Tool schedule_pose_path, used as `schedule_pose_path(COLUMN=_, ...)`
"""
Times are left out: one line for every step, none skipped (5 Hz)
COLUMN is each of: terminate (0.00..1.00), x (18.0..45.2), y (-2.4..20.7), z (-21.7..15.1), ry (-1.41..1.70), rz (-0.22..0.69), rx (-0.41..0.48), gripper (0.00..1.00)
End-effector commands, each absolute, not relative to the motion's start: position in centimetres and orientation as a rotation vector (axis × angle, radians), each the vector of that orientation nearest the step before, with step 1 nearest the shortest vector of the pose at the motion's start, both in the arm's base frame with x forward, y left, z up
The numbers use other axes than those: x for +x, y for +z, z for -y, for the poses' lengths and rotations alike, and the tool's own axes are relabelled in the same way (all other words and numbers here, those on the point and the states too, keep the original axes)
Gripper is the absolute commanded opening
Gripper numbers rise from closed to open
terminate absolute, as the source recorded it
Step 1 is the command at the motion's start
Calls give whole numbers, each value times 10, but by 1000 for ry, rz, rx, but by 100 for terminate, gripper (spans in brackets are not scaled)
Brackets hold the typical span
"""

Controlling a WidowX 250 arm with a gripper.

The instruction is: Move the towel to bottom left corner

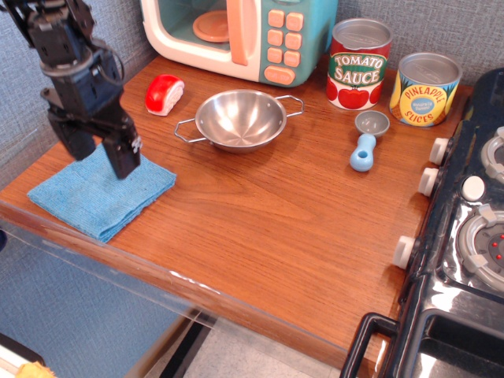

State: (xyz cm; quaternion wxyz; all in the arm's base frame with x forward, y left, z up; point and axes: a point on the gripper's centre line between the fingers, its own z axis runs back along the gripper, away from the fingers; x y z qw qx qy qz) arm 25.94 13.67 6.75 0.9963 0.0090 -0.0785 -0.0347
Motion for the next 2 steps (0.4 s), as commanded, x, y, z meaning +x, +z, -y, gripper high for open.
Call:
schedule_pose_path(terminate=0, x=267, y=86, z=-122, ry=-129, rz=185, rx=-1, gripper=100)
schedule_pose_path(terminate=0, x=268, y=84, z=-119, ry=-135, rz=175, rx=12, gripper=100)
